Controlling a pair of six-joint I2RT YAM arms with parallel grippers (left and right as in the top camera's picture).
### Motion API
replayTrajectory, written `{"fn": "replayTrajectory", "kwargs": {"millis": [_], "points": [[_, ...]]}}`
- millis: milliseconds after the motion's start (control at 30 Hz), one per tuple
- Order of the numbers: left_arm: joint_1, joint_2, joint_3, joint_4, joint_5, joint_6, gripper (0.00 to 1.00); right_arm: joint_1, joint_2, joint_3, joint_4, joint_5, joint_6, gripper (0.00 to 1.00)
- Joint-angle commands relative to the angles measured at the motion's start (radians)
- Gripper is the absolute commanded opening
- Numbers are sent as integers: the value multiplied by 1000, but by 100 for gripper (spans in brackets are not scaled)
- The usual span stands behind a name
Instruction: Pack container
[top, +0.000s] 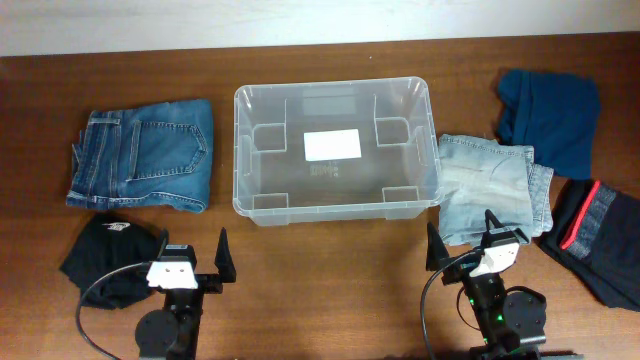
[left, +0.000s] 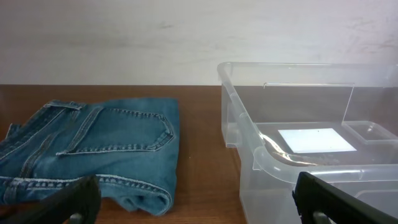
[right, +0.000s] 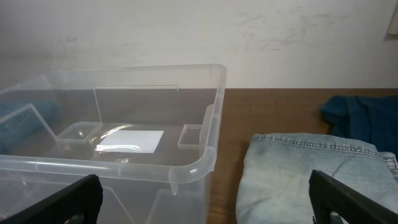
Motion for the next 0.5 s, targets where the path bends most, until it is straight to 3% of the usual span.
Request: {"fn": "replayTrajectory", "kwargs": {"millis": [0,467], "points": [[4,-8,-7,0,8,16,99,-7,-9,-5,-5,-2,-4,99],[4,-8,-7,0,8,16,99,-7,-9,-5,-5,-2,-4,98]]}}
